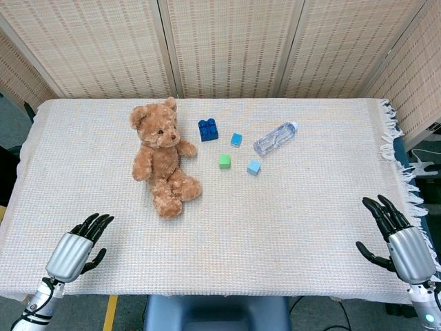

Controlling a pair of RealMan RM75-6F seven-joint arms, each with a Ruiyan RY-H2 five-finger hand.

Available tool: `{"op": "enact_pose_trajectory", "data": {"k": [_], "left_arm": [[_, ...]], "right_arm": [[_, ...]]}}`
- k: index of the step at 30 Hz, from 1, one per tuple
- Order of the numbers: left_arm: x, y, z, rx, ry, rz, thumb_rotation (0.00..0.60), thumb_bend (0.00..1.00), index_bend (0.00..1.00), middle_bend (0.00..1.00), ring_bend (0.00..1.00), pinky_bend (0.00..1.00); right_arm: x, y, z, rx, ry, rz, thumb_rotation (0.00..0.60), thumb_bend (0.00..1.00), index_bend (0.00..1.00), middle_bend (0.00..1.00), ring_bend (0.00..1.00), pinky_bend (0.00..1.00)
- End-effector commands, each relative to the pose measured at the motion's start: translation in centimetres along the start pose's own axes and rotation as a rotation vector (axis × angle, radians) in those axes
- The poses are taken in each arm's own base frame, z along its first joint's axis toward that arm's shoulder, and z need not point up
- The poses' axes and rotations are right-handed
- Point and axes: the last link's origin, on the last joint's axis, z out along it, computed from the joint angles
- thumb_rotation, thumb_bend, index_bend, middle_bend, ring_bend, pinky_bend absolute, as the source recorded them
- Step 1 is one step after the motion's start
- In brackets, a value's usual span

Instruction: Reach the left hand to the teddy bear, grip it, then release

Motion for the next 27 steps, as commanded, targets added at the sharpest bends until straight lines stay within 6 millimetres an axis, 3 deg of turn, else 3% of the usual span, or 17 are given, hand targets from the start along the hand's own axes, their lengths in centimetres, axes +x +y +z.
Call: {"op": "enact_pose_trajectory", "data": {"k": [1, 12, 19, 27], "left_arm": [[0.0, 0.0, 0.0, -0.001, -0.001, 0.003, 0.6, 0.39, 0.09, 0.12, 0.1, 0.39], [-0.2, 0.2, 1.0, 0.072, 0.102, 0.023, 0.6, 0.39, 0.07, 0.13, 0.13, 0.43], [-0.7, 2.1, 5.2, 0.163, 0.264, -0.04, 0.6, 0.39, 0.01, 0.13, 0.14, 0.43], [-0.7, 4.3, 10.1, 0.198, 0.283, -0.057, 0.6, 0.4, 0.0, 0.11, 0.14, 0.42]], "right_arm": [[-0.1, 0.0, 0.0, -0.004, -0.003, 0.002, 0.6, 0.16, 0.0, 0.1, 0.0, 0.22], [-0.4, -0.3, 0.2, -0.006, 0.004, 0.013, 0.6, 0.16, 0.0, 0.1, 0.0, 0.22], [-0.5, -0.3, 0.2, -0.005, -0.007, 0.009, 0.6, 0.16, 0.0, 0.1, 0.0, 0.22], [-0.6, 0.1, 0.7, -0.019, -0.073, 0.026, 0.6, 0.16, 0.0, 0.1, 0.0, 0.22]]}}
